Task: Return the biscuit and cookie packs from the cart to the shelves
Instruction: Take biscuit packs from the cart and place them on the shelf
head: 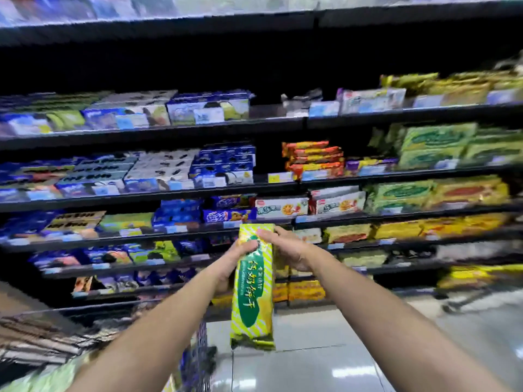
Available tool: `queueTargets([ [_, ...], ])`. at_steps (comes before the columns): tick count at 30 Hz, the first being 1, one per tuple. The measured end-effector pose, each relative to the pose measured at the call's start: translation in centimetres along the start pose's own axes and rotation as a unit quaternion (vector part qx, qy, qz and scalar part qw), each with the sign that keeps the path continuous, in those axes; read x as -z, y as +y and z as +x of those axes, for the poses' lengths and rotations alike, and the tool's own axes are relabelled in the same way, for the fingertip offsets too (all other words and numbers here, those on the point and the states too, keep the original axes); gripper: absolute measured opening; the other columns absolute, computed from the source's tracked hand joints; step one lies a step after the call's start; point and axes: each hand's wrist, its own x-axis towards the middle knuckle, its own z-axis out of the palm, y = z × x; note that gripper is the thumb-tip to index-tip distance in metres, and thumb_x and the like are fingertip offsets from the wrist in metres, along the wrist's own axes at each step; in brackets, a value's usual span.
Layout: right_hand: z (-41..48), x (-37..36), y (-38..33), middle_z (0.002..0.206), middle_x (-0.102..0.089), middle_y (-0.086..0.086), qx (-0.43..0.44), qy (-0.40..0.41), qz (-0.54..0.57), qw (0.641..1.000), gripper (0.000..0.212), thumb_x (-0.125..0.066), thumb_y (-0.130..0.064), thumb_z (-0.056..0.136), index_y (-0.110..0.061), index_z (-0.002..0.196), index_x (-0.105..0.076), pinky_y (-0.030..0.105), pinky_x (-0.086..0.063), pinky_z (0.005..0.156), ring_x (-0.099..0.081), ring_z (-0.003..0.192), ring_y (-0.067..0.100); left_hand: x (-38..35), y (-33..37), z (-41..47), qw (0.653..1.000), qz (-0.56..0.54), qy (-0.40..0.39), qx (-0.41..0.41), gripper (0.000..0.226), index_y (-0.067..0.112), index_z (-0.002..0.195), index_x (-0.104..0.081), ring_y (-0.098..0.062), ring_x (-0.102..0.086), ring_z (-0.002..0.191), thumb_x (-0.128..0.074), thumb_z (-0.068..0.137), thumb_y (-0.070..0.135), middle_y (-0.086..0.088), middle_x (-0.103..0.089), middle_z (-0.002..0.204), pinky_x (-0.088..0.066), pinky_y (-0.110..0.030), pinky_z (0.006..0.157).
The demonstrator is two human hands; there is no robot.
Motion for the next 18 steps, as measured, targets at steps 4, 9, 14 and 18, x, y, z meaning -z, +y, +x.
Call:
queueTargets([
  [4, -4.2, 6.1, 2.4, 0.154, -0.035, -0.013, -0.023, 0.020, 0.011, 0.999, 0.117, -0.071, -0.081, 0.059, -0.037, 0.156, -0.022, 0.044, -0.034, 0.107, -0.034, 0.141, 0.017, -6.5, 0.3, 3.9, 1.000, -0.020, 0.006, 0.023, 0.088, 0.013, 0.139, -0.053, -0.035, -0.071, 0.101, -0.084, 0.064, 0.048, -0.019, -0.070, 0.120, -0.057, -0.052, 0.091],
  [9, -10.1, 12.7, 8.6, 0.127, -0.069, -0.005, -0.091, 0.060, 0.124, 0.986, 0.100, -0.083, -0.070, 0.062, -0.035, 0.145, -0.042, 0.042, -0.050, 0.099, -0.068, 0.111, 0.018, -13.4, 0.0, 9.0, 0.993, -0.089, 0.081, 0.012, 0.050, 0.031, 0.122, -0.052, -0.030, -0.074, 0.089, -0.079, 0.081, 0.039, -0.010, -0.073, 0.110, -0.061, -0.050, 0.067],
  [14, -16.8, 17.7, 13.2, 0.111, -0.069, 0.007, -0.085, 0.165, 0.212, 0.960, 0.092, -0.087, -0.068, 0.057, -0.027, 0.135, -0.057, 0.043, -0.053, 0.091, -0.068, 0.096, 0.027, -21.0, -1.6, 12.0, 0.991, -0.104, 0.042, 0.075, 0.057, 0.019, 0.132, -0.058, -0.025, -0.074, 0.081, -0.075, 0.084, 0.043, -0.006, -0.076, 0.099, -0.060, -0.039, 0.067],
  [18, -20.1, 20.3, 15.4, 0.138, -0.062, 0.008, -0.002, 0.210, 0.346, 0.914, 0.074, -0.076, -0.056, 0.080, -0.029, 0.143, -0.048, 0.054, -0.040, 0.112, -0.059, 0.127, 0.032, -27.9, -3.9, 13.6, 0.986, -0.121, 0.080, 0.077, 0.079, 0.024, 0.140, -0.033, -0.024, -0.069, 0.086, -0.081, 0.079, 0.042, -0.005, -0.065, 0.110, -0.059, -0.049, 0.072],
])
